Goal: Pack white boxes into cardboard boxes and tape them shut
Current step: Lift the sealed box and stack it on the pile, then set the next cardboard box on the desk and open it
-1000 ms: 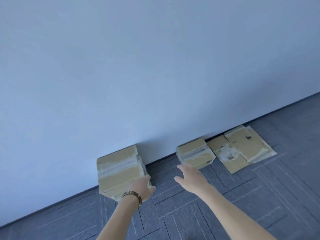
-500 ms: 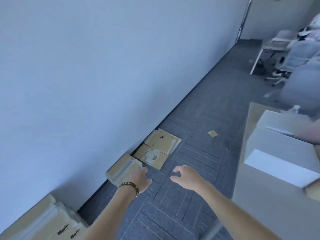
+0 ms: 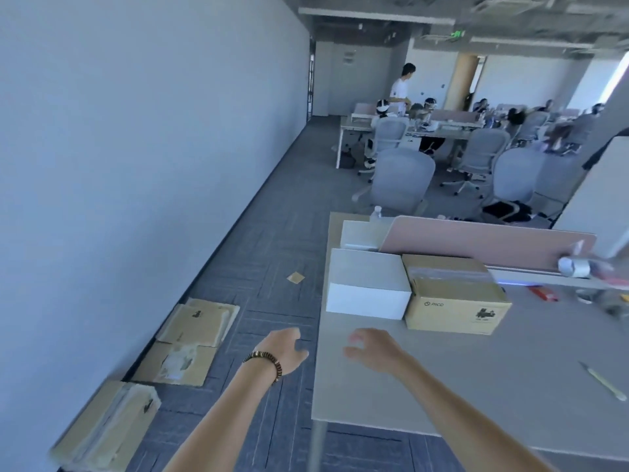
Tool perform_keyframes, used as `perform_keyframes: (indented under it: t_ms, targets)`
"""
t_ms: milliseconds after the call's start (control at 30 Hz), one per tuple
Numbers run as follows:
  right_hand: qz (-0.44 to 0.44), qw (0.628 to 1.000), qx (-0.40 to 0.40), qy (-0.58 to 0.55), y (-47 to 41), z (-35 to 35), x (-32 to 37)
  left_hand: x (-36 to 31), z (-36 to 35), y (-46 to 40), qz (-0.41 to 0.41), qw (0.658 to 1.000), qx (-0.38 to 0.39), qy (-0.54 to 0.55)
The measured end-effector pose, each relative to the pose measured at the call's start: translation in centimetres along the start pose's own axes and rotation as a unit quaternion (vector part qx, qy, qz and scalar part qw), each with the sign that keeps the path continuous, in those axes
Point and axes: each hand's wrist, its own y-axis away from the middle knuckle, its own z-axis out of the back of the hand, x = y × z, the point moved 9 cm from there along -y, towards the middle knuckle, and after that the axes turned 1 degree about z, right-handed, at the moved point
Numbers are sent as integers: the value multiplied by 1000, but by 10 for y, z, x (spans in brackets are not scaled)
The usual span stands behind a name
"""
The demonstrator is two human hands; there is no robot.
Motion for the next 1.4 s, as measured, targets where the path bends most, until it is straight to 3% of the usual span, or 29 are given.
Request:
perform_keyframes:
  t_ms: [333, 633, 800, 1200, 1400]
  targets:
    - [-76, 991, -65, -85, -1, 89, -187, -182, -57, -92, -78, 994, 35, -71]
    - [-120, 981, -86, -127, -38, 197, -391, -352, -148, -183, -60, 991, 89, -79]
    - [-124, 977, -96, -145, -68, 250, -461, -415, -173, -226, -27, 990, 111, -77]
    - [-114, 980, -63, -153, -139, 280, -520, -436, -169, -309, 61, 991, 96, -65]
    - [-156, 980, -29, -119, -182, 289, -550, -421, -166, -362, 65, 992, 74, -83]
